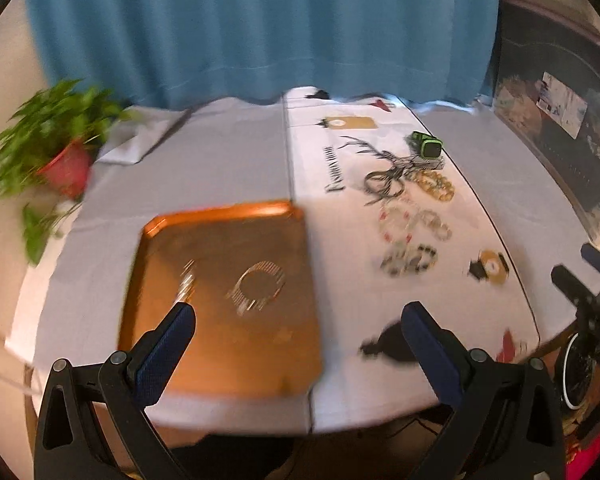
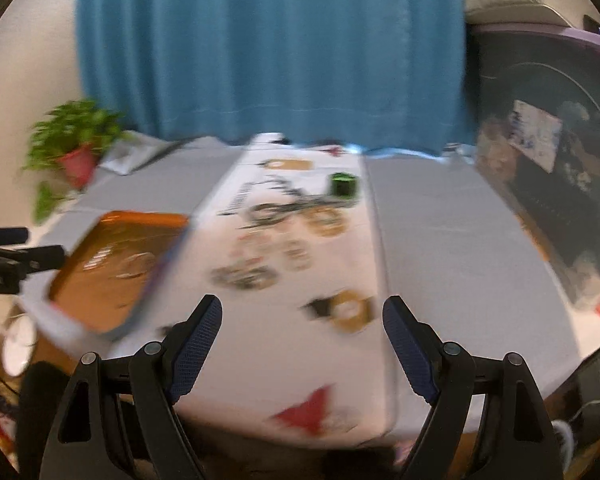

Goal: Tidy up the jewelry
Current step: 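Grasp the green-strapped watch with the right tool while the left tool grasps the silver bangle, then carry the watch and bangle over the copper tray while both tools open to drop them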

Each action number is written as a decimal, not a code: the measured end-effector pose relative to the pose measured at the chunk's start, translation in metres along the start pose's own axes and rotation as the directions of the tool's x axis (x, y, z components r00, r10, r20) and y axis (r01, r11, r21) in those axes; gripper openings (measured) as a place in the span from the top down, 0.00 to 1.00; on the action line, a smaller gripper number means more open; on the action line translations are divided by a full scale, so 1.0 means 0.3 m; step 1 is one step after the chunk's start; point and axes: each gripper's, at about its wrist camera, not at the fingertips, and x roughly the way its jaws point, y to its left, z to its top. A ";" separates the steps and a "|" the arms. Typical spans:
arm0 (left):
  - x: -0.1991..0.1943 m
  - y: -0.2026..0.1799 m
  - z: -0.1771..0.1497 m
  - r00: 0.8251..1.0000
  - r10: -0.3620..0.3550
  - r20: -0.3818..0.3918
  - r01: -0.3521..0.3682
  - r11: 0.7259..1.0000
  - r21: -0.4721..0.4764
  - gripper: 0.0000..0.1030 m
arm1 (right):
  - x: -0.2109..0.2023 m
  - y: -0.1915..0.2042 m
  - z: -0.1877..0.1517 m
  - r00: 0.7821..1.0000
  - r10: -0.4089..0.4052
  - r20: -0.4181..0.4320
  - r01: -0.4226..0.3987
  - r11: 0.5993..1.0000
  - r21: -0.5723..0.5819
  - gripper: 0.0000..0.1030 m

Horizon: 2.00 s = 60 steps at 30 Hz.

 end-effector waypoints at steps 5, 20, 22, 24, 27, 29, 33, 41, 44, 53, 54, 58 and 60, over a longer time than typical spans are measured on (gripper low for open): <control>0.235 -0.111 0.194 0.987 -0.141 -0.078 0.144 0.989 0.040 0.01 | 0.225 -0.169 0.137 0.999 -0.031 -0.042 0.033 0.999 0.039 0.19; 0.846 -0.299 0.469 0.913 -0.219 -0.344 0.248 0.968 0.041 0.01 | 0.960 -0.245 0.411 0.985 0.047 -0.168 -0.062 0.994 -0.086 0.16; 0.865 -0.302 0.468 0.920 -0.195 -0.339 0.229 0.972 0.061 0.01 | 1.027 -0.232 0.423 0.980 0.055 -0.190 -0.076 0.991 -0.110 0.16; 0.874 -0.309 0.471 0.926 -0.179 -0.333 0.221 0.971 0.094 0.01 | 1.096 -0.223 0.428 0.975 0.066 -0.214 -0.093 0.989 -0.116 0.15; 0.889 -0.318 0.469 0.938 -0.124 -0.324 0.180 0.973 0.146 0.00 | 1.168 -0.213 0.432 0.971 0.088 -0.221 -0.113 0.988 -0.102 0.12; 0.893 -0.314 0.469 0.938 -0.126 -0.322 0.183 0.971 0.156 0.00 | 1.198 -0.206 0.447 0.971 0.080 -0.227 -0.103 0.991 -0.091 0.06; 0.900 -0.315 0.475 0.934 -0.123 -0.336 0.185 0.970 0.158 0.00 | 1.232 -0.202 0.467 0.970 0.070 -0.233 -0.091 0.993 -0.081 0.05; 0.827 -0.270 0.522 0.927 -0.191 -0.324 0.235 0.966 0.104 0.44 | 1.190 -0.212 0.476 0.979 0.002 -0.204 -0.024 0.994 -0.103 0.52; 0.764 -0.230 0.538 0.946 -0.166 -0.279 0.201 0.974 0.102 0.44 | 1.158 -0.243 0.471 0.975 -0.047 -0.217 0.030 0.996 -0.079 0.52; 0.370 -0.121 0.434 0.977 -0.176 -0.123 0.186 0.980 0.071 0.44 | 0.780 -0.328 0.478 0.994 -0.036 -0.101 0.039 0.999 0.027 0.52; 0.320 -0.113 0.405 0.981 -0.166 -0.100 0.174 0.982 0.078 0.44 | 0.707 -0.320 0.466 0.996 -0.033 -0.086 0.035 0.999 0.027 0.52; 0.096 -0.078 0.249 0.985 -0.167 -0.034 0.169 0.983 0.076 0.44 | 0.439 -0.263 0.384 0.999 0.012 -0.035 -0.011 0.999 0.040 0.52; -0.017 -0.053 0.140 0.986 -0.168 -0.003 0.168 0.983 0.073 0.44 | 0.309 -0.220 0.326 0.999 0.031 -0.014 -0.030 0.999 0.041 0.52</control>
